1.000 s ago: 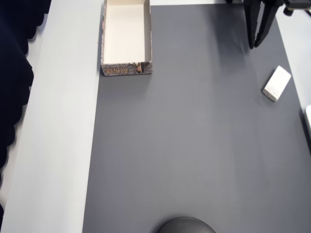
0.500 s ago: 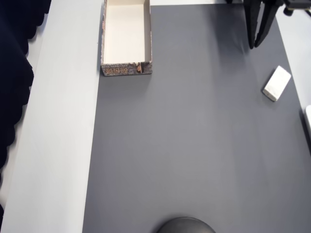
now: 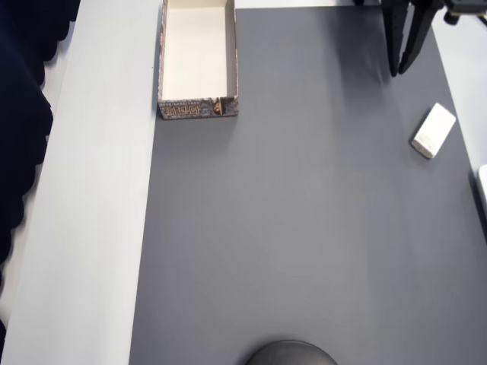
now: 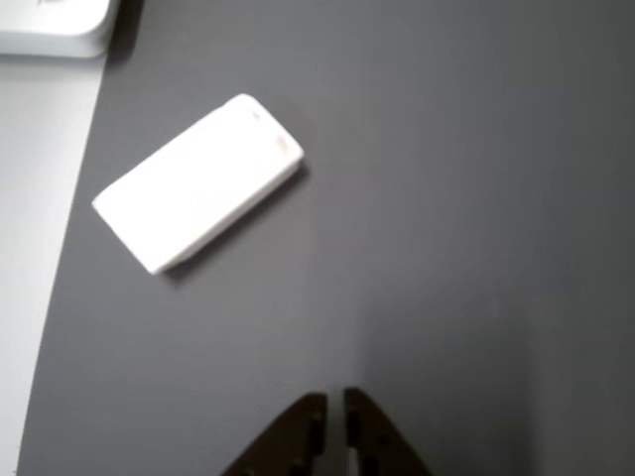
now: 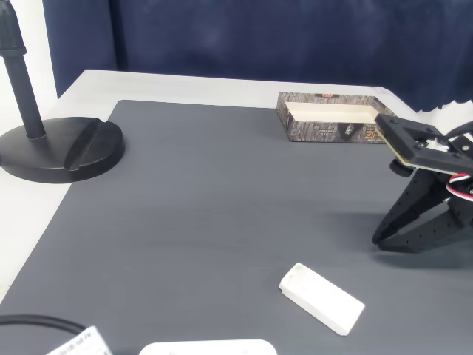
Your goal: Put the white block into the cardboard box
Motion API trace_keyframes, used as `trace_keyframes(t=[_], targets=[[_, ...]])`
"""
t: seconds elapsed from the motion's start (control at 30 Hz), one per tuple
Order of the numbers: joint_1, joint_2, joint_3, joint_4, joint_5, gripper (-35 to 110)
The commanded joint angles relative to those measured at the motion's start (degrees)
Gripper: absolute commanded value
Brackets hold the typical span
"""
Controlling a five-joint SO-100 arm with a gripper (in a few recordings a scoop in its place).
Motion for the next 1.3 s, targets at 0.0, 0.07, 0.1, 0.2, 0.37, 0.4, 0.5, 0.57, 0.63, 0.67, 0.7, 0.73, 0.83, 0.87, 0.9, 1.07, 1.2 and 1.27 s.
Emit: trace_keyframes(t=[0.0, 0.07, 0.1, 0.2, 0.37, 0.4, 0.5, 0.57, 0.63, 0.67, 0.7, 0.73, 0.83, 0.87, 0.9, 1.07, 1.2, 1.27], targets=[[0.00, 1.85, 1.05, 0.26, 0.26, -2], [0.00, 1.85, 1.05, 0.26, 0.26, -2], [0.00, 1.85, 1.05, 0.26, 0.26, -2], [0.00, 1.85, 1.05, 0.26, 0.26, -2], [0.00, 1.85, 1.05, 0.26, 0.26, -2], [0.00, 1.85, 1.05, 0.26, 0.26, -2], [0.00, 1.85, 1.05, 0.26, 0.26, -2], [0.00, 1.85, 1.05, 0.26, 0.26, -2], [0.00, 1.85, 1.05, 0.26, 0.26, -2], [0.00, 1.85, 1.05, 0.26, 0.26, -2], [0.00, 1.85, 1.05, 0.26, 0.26, -2], [0.00, 1.85, 1.05, 0.26, 0.26, -2], [0.18, 1.85, 1.05, 0.26, 0.26, -2], [0.09, 1.85, 1.05, 0.26, 0.26, -2], [0.09, 1.85, 1.05, 0.26, 0.26, -2], [0.09, 1.93, 1.05, 0.26, 0.26, -2], [0.97, 1.67, 1.05, 0.26, 0.18, -2], [0.79, 1.76, 1.05, 0.26, 0.18, -2]])
